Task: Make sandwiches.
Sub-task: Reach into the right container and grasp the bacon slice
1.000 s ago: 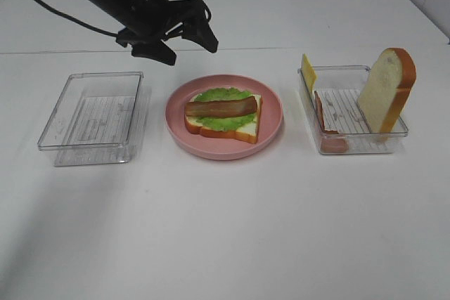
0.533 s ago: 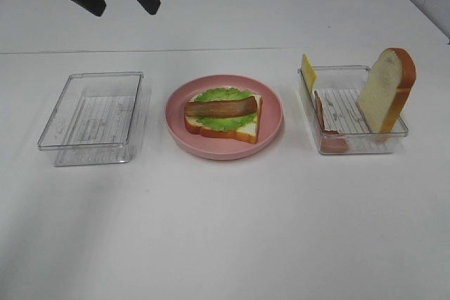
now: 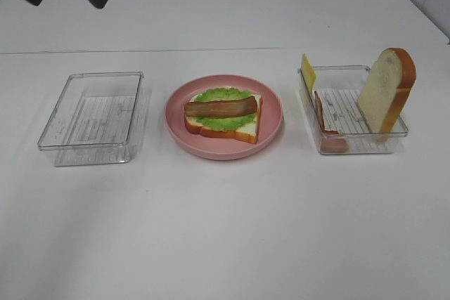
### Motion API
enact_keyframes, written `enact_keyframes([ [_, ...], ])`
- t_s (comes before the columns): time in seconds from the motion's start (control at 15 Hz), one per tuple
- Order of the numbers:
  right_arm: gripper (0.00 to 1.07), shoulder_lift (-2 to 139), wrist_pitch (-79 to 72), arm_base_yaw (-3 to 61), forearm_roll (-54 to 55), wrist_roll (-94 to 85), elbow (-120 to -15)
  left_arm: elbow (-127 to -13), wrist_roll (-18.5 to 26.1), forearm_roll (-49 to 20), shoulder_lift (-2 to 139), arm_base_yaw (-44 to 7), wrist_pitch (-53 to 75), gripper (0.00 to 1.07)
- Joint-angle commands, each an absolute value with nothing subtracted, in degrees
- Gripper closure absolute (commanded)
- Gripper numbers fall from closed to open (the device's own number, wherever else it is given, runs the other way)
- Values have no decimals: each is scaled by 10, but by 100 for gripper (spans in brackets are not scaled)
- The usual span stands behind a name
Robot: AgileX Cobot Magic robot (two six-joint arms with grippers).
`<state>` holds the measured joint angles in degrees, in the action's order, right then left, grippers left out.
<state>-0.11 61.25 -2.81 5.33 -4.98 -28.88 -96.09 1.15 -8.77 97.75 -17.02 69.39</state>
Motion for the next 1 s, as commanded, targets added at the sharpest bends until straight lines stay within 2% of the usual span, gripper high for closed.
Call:
enact_keyframes([
  [0.07,34,-10,607,-33,57,-54,-288,-878,5,-62,912,-171,733,21],
  [0.47,34,-10,607,-33,57,-54,-288,-605,3,-46,663,-171,671,21],
  [0.67,34,-10,607,-33,57,-54,-288,-509,6,-46,544,-171,643,21],
  [0.73,34,-10,607,-33,57,-54,-288,-439,8,-39,449,-171,625,21],
  [1.0,34,-10,607,-33,57,-54,-288,-358,8,-31,281,-171,610,21],
])
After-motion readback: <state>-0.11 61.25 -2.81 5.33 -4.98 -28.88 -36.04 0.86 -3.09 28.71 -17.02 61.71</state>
